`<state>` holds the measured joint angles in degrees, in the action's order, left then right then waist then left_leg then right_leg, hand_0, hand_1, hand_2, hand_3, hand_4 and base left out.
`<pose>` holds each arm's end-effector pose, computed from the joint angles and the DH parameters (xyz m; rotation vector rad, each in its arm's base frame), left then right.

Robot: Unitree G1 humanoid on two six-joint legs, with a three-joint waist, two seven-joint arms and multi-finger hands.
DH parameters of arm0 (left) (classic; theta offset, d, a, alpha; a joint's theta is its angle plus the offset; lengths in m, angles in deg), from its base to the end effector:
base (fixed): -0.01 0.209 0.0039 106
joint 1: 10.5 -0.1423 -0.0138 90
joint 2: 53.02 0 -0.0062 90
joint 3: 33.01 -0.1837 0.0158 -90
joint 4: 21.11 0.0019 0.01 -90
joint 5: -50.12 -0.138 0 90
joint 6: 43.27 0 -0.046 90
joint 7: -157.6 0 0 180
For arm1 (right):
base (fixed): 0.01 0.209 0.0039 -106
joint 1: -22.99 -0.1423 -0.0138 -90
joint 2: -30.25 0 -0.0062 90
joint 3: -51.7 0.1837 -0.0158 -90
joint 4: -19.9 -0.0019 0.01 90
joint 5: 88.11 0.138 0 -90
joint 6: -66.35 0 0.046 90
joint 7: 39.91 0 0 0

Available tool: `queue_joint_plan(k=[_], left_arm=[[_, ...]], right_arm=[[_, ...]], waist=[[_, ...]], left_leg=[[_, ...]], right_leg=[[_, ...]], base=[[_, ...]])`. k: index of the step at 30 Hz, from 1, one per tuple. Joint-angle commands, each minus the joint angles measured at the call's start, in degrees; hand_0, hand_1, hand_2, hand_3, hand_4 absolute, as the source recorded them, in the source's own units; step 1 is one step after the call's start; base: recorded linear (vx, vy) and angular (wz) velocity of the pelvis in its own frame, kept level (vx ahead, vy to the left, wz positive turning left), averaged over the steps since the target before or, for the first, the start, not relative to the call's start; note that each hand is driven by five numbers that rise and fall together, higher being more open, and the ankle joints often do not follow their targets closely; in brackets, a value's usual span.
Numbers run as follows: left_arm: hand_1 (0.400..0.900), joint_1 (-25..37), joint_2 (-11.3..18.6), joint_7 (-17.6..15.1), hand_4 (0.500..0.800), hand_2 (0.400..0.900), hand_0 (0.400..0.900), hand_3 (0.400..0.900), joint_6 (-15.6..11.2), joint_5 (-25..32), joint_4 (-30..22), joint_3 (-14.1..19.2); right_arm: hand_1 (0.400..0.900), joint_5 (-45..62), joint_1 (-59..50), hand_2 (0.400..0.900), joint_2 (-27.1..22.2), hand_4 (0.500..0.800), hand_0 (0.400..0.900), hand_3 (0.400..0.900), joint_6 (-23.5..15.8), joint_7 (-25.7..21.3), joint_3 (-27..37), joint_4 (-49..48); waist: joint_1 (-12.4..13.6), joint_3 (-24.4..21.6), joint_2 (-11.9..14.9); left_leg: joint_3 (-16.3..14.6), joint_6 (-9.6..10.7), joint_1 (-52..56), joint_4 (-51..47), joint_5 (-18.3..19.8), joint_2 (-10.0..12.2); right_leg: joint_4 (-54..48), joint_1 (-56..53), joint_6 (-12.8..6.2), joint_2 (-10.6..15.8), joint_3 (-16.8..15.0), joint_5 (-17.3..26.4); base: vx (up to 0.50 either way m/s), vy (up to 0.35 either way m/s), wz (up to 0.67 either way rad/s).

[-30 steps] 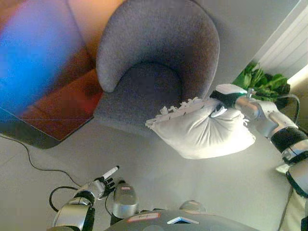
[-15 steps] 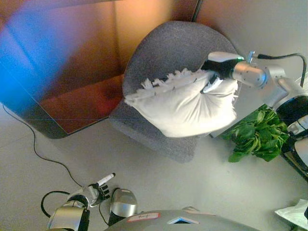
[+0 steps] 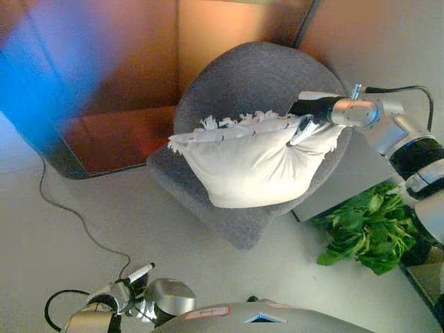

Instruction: Pick up the pillow and put it on the sofa.

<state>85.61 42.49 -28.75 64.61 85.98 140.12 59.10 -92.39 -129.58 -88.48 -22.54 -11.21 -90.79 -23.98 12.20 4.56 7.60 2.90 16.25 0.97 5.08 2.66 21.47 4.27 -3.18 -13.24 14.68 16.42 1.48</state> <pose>0.0977 0.2731 -0.0942 -0.2811 1.3074 0.6455 0.3497 -0.2254 0.1855 -1.3303 0.3378 0.5598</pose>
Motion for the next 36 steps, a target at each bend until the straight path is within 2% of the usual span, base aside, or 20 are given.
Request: queue_joint_plan(k=[1, 4, 6, 7, 8, 9, 10, 12, 15, 20, 26, 32, 36], left_arm=[[0.9, 4.07, 2.45, 0.88, 0.8, 0.9, 0.9, 0.9, -1.77, 0.19, 4.19, -3.96], [0.9, 5.17, 1.33, 0.81, 0.8, 0.9, 0.9, 0.9, -3.01, 0.52, 4.4, -4.8], [0.9, 7.07, 0.93, 1.29, 0.8, 0.9, 0.9, 0.9, -4.19, 1.66, 4.42, -5.96], [0.9, 8.09, 0.77, 1.24, 0.8, 0.9, 0.9, 0.9, -4.63, 2.61, 4.35, -6.49], [0.9, 8.61, 0.38, 1.47, 0.8, 0.9, 0.9, 0.9, -5.43, 3.12, 4.39, -6.75], [0.9, 9.4, -0.34, 1.6, 0.8, 0.9, 0.9, 0.9, -6.58, 4.63, 4.22, -7.59], [0.9, 9.8, -0.77, 1.87, 0.8, 0.9, 0.9, 0.9, -7.54, 5.45, 4.14, -7.72], [0.9, 9.65, -1.86, 2.26, 0.8, 0.9, 0.9, 0.9, -9.7, 7.51, 3.26, -8.78], [0.9, 8.15, -2.36, 2.17, 0.8, 0.9, 0.9, 0.9, -10.54, 9.34, 2.02, -10.09], [0.9, 4.76, -1.28, 4.59, 0.8, 0.9, 0.9, 0.9, -11.87, 8.65, 1.63, -8.31], [0.9, 4.37, -0.88, 7.42, 0.8, 0.9, 0.9, 0.9, -12.09, 8.67, 1.76, -8.21], [0.9, 4.22, -0.75, 8.77, 0.8, 0.9, 0.9, 0.9, -12.09, 9.55, 1.97, -8.48], [0.9, 3.38, -0.33, 9.79, 0.8, 0.9, 0.9, 0.9, -11.05, 9.33, 2.34, -8.02]], right_arm=[[0.4, 1.56, -13.65, 0.4, 1.66, 0.5, 0.4, 0.4, 3.69, -5.02, 7.09, 7.19], [0.4, 4.55, -12.58, 0.4, 2.99, 0.5, 0.4, 0.4, 6.34, -5.66, 9.88, 11.69], [0.4, 8.05, -13.46, 0.4, 3.84, 0.5, 0.4, 0.4, 6.14, -8.0, 10.8, 14.98], [0.443, 8.11, -14.35, 0.443, 4.11, 0.526, 0.443, 0.443, 7.98, -11.19, 11.56, 16.36], [0.865, 7.58, -15.03, 0.865, 4.26, 0.779, 0.865, 0.865, 8.58, -13.54, 11.74, 17.97], [0.9, 8.28, -16.52, 0.9, 4.24, 0.8, 0.9, 0.9, 9.96, -17.11, 12.16, 20.6], [0.9, 6.56, -17.38, 0.9, 3.73, 0.8, 0.9, 0.9, 10.44, -18.88, 12.43, 22.35], [0.9, 5.52, -18.92, 0.9, 1.77, 0.8, 0.9, 0.9, 14.12, -23.18, 11.96, 24.64], [0.9, 2.83, -20.65, 0.9, -0.91, 0.8, 0.9, 0.9, 16.29, -23.14, 11.04, 25.87], [0.9, 2.87, -21.93, 0.9, -2.47, 0.8, 0.9, 0.9, 19.11, -20.57, 9.52, 26.39], [0.9, 0.53, -22.6, 0.9, -4.0, 0.8, 0.9, 0.9, 20.35, -20.71, 9.57, 27.46], [0.9, -1.38, -22.32, 0.9, -5.85, 0.8, 0.9, 0.9, 21.19, -23.54, 9.82, 27.58], [0.9, -3.68, -22.09, 0.9, -8.19, 0.8, 0.9, 0.9, 21.9, -24.81, 9.53, 27.88]], waist=[[3.09, -0.21, 0.4], [3.73, 1.16, -1.34], [4.11, 3.32, -2.49], [4.28, 4.56, -3.17], [4.29, 5.5, -3.73], [4.27, 7.16, -4.92], [4.18, 8.14, -5.71], [4.08, 10.02, -7.54], [3.96, 11.2, -8.81], [3.76, 11.43, -8.77], [2.86, 10.83, -8.78], [1.89, 10.4, -8.75], [1.07, 9.29, -8.44]], left_leg=[[1.3, -1.42, -0.9, -0.91, -6.05, 3.24], [2.5, -1.25, -1.85, -2.84, -7.45, 3.44], [3.42, -1.25, -3.22, -4.17, -7.97, 3.43], [3.79, -1.25, -4.13, -4.77, -8.45, 3.54], [4.14, -1.25, -4.94, -5.01, -8.75, 3.52], [4.87, -1.25, -6.5, -5.33, -9.28, 3.54], [5.45, -1.25, -7.63, -5.49, -9.64, 3.51], [6.63, -1.25, -9.58, -6.3, -10.64, 3.37], [7.33, -1.25, -11.59, -7.07, -12.0, 3.08], [6.41, -1.25, -10.44, -7.77, -12.52, 3.4], [4.95, -1.25, -8.98, -8.59, -12.52, 3.57], [3.78, -1.25, -8.53, -8.87, -12.7, 3.49], [2.35, -1.25, -7.44, -9.1, -12.72, 3.71]], right_leg=[[7.17, 4.54, -1.76, 6.82, -0.46, -1.21], [9.84, 7.04, -1.76, 7.97, -0.61, -2.32], [11.74, 10.23, -1.76, 8.61, -0.93, -2.77], [13.05, 12.12, -1.76, 9.15, -0.91, -2.98], [14.2, 13.93, -1.76, 9.58, -1.33, -3.17], [16.43, 16.96, -1.76, 10.27, -1.89, -3.5], [18.04, 19.06, -1.75, 10.59, -2.39, -3.79], [21.33, 23.42, -1.4, 11.4, -3.51, -4.45], [23.93, 26.74, -1.09, 11.99, -4.72, -4.81], [28.13, 30.34, -0.78, 12.52, -6.73, -5.54], [31.1, 33.63, -0.59, 12.86, -8.66, -5.95], [30.26, 33.41, -0.57, 12.53, -8.93, -5.71], [27.72, 31.34, -0.5, 11.82, -8.4, -5.09]], base=[[0.02, -0.018, 0.36], [0.0, -0.048, 0.38], [-0.24, -0.108, 0.29], [-0.34, -0.104, 0.22], [-0.34, -0.046, 0.13], [-0.32, -0.005, 0.14], [-0.32, -0.006, 0.21], [-0.24, 0.001, 0.27], [-0.12, -0.002, 0.16], [-0.01, 0.006, -0.05], [0.0, 0.016, -0.05], [-0.03, 0.009, -0.06], [0.01, 0.024, -0.1]])
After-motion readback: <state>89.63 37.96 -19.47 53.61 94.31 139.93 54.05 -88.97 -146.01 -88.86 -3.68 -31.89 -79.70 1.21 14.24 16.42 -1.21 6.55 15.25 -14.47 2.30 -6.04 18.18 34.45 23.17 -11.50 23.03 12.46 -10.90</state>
